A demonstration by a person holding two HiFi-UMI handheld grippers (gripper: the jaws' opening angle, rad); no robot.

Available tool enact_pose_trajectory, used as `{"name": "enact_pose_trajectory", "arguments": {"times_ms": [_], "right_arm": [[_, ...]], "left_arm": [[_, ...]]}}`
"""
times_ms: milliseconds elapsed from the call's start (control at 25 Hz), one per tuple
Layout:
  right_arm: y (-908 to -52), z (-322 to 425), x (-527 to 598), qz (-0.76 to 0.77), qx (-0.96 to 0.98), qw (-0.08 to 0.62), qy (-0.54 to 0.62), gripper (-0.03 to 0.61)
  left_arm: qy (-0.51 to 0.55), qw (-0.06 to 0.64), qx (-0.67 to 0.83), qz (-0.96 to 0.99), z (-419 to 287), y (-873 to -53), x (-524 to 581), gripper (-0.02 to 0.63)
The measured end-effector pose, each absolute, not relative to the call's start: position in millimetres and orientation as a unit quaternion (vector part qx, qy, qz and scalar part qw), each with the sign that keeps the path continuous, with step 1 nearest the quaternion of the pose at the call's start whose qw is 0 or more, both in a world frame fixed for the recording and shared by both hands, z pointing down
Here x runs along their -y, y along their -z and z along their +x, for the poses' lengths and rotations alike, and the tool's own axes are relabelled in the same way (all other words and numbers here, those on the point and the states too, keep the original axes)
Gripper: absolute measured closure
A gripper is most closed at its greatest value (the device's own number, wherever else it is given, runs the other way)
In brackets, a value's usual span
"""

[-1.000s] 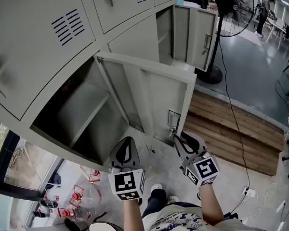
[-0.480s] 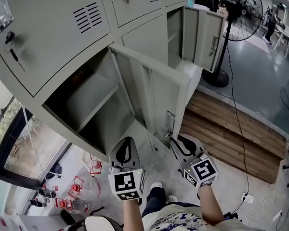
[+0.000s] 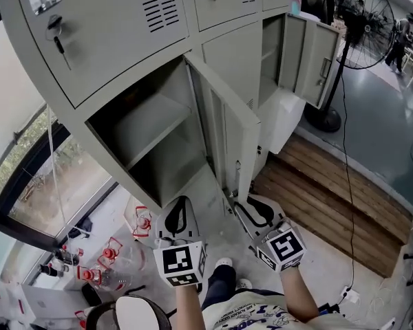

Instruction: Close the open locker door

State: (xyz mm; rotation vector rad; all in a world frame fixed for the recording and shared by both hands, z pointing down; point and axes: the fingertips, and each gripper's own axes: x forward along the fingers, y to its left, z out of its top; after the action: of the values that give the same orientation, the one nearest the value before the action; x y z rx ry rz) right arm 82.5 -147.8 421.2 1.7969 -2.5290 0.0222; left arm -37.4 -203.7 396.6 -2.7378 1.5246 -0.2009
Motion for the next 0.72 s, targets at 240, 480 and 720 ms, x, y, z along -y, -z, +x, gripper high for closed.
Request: {"name": "enact_pose_trajectory", "arguments": {"times_ms": [240,480,720], "right_arm": [[-421.8,55.6,148.7,0.553,0.833,0.021,-0.003,0.468],[-421.0,31.0,153.2,0.534,0.845,0.022,-0.005,0.463],[-421.1,5.6,159.7,0.511,0.859,0.026,-0.004,0.468]], "left_arm": [[0.063,0.000,-0.511,-0.857,-59.5,-395.6,197.9,0.606],[0.063,0.001,-0.539,-0.840,-85.3,-393.7,194.3,0.606],[0.065,0.003,-0.565,-0.822,-108.2,-392.3,192.3,0.606]]}}
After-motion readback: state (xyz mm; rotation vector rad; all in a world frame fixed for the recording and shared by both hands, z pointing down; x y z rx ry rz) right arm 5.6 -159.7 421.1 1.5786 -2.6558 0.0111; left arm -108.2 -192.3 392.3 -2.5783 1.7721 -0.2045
